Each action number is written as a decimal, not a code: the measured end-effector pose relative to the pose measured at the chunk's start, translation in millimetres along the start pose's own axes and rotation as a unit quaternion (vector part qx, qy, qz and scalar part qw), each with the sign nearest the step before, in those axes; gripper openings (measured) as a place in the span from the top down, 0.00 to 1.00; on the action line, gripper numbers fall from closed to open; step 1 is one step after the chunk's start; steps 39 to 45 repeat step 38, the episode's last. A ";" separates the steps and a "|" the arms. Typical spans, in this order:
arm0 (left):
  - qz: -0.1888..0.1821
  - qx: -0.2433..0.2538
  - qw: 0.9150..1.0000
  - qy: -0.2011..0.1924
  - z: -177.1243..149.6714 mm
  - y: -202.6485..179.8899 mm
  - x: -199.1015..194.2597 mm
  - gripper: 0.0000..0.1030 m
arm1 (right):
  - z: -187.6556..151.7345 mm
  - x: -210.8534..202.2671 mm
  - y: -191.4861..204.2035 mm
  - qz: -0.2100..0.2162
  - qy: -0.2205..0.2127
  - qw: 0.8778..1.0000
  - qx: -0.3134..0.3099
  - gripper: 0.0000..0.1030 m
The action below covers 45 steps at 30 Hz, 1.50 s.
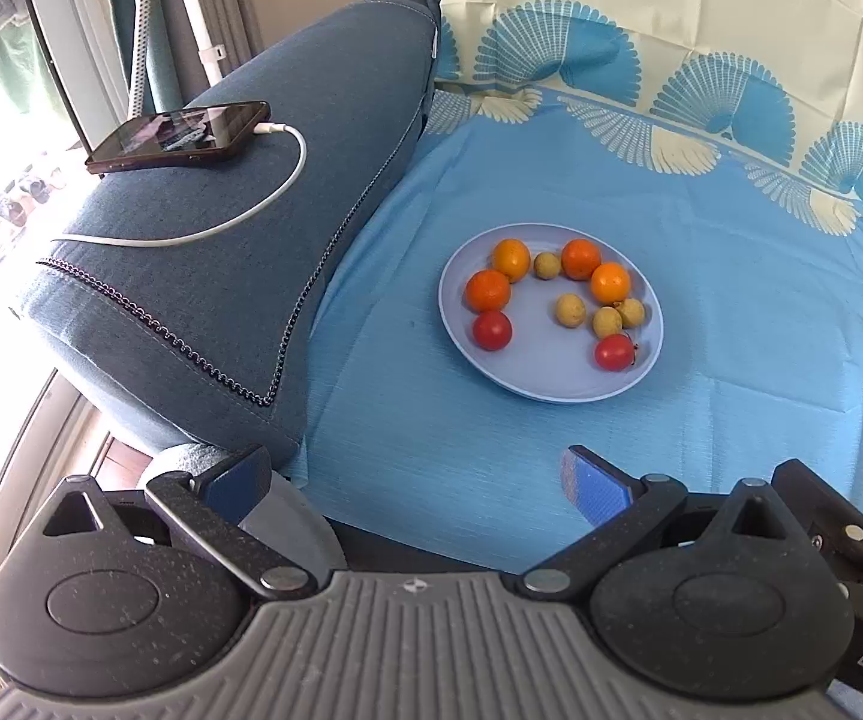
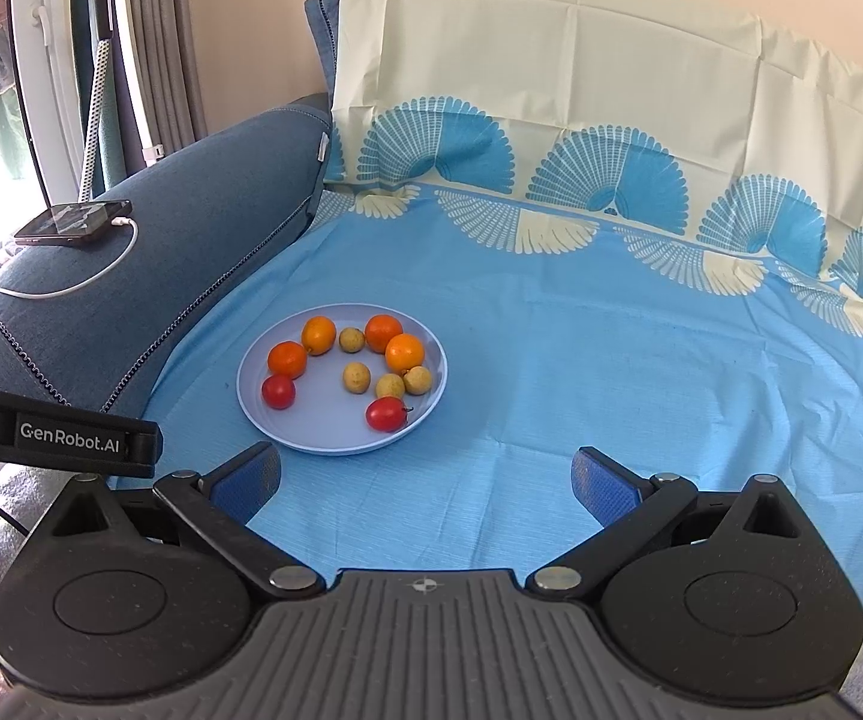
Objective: Organize fruits
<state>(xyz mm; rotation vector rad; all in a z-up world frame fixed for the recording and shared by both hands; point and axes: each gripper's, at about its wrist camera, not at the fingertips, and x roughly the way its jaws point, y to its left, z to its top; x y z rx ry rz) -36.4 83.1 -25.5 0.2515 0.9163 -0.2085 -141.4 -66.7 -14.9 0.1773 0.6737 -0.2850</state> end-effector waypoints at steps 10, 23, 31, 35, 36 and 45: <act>-0.001 0.005 1.000 0.007 0.2 -1.7 2.0 0.00 | -0.3 0.6 0.3 0.000 0.000 1.000 0.000 0.01; -0.003 0.009 1.000 0.012 -0.4 -4.0 3.1 0.00 | 0.0 1.3 1.1 -0.001 0.000 1.000 0.000 0.01; -0.002 0.010 1.000 0.012 -0.6 -4.8 2.9 0.00 | 0.0 1.6 1.1 -0.001 0.000 1.000 0.001 0.01; -0.001 0.009 1.000 0.013 -1.7 -4.9 3.5 0.00 | 0.2 1.6 1.2 -0.001 0.000 1.000 0.001 0.01; 0.001 0.009 1.000 0.013 -1.9 -4.9 3.6 0.00 | 0.1 1.6 1.1 -0.001 0.000 1.000 0.001 0.01; 0.001 0.009 1.000 0.013 -2.0 -4.5 4.1 0.00 | 0.0 1.6 1.0 -0.001 0.000 1.000 0.001 0.01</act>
